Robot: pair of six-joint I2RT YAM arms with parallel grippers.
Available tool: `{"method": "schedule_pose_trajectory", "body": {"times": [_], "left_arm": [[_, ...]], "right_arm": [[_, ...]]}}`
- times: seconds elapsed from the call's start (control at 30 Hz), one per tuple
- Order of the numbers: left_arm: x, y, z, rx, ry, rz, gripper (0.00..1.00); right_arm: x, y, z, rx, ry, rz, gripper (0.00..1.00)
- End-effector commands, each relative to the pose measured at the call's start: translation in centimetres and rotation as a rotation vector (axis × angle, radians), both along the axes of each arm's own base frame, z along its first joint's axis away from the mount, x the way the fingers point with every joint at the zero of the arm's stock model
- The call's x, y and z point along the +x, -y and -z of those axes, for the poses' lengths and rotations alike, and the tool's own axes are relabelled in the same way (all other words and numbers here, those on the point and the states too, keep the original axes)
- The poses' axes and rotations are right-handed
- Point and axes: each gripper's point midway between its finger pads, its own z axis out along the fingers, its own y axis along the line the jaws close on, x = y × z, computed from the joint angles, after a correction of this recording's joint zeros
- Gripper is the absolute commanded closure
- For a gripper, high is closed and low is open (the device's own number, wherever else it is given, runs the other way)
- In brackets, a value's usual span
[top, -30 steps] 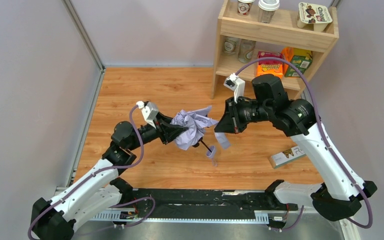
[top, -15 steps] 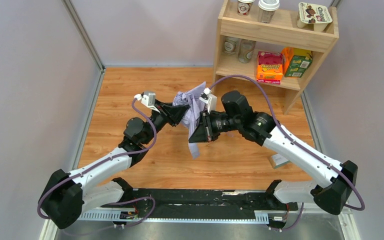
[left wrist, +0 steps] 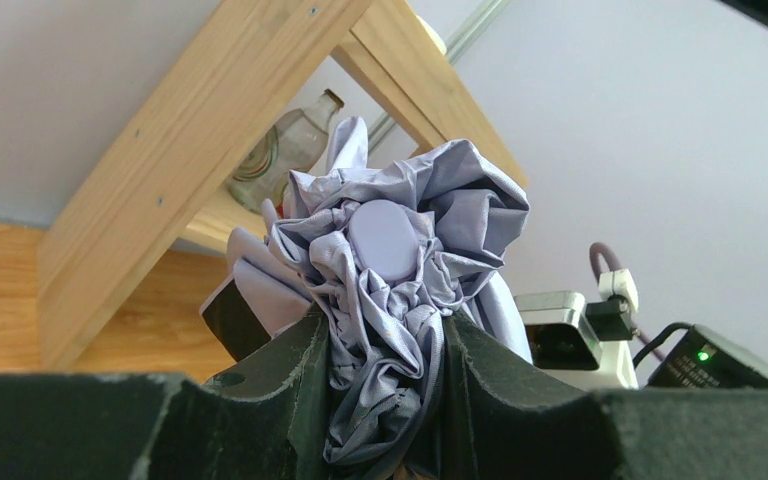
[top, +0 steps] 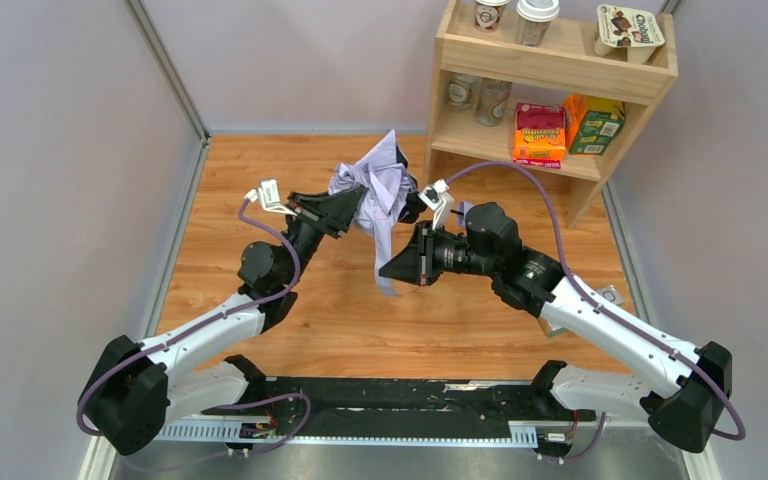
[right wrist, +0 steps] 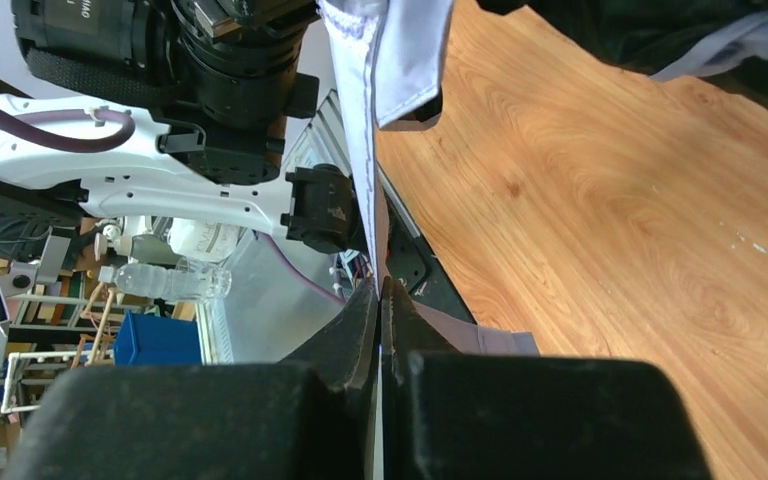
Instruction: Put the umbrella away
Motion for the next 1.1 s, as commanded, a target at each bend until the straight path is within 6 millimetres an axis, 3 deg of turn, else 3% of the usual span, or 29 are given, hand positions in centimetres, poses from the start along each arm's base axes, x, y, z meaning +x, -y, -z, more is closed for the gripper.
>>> {"method": "schedule_pose_trajectory", "body": {"times": [0.0, 0.17, 0.27, 0.37, 0.53, 0.67, 0.8, 1.0, 1.07], "left_arm": [[-1.5, -2.7, -5.7, -0.248, 0.071, 0.003, 1.00], [-0.3, -2.9, -5.5, -0.415, -0.101, 0.052, 1.00], [0.0, -2.8, -5.5, -0.552, -0.217, 0.132, 1.00], [-0.3, -2.2, -6.1, -0.615, -0.302, 0.210, 1.00], [-1.2, -2.1, -7.0, -0.662, -0.330, 0.253, 1.00], [-1.6, -1.9, -7.3, -0.659, -0.325, 0.278, 1.00], [-2.1, -1.7, -7.3, -0.627, -0.280, 0.287, 1.00], [-2.4, -1.9, -7.5, -0.564, -0.169, 0.245, 1.00], [-2.5, -1.8, -7.7, -0.535, -0.119, 0.233, 1.00]], "right_arm": [[0.0, -0.6, -2.2, 0.087, 0.056, 0.000, 1.00], [0.8, -1.1, -2.9, 0.060, 0.254, 0.007, 1.00], [3.9, 0.6, -1.0, -0.110, 0.395, 0.152, 1.00], [7.0, 1.8, 0.4, -0.166, 0.549, 0.320, 1.00], [9.1, 1.0, 0.2, -0.136, 0.603, 0.434, 1.00], [8.9, 0.0, 0.6, -0.123, 0.548, 0.419, 1.00], [8.1, 0.5, 0.9, -0.170, 0.477, 0.394, 0.84], [3.3, 5.2, 6.1, -0.458, 0.274, 0.306, 0.48], [0.8, 7.1, 6.9, -0.454, 0.237, 0.274, 0.38]]}}
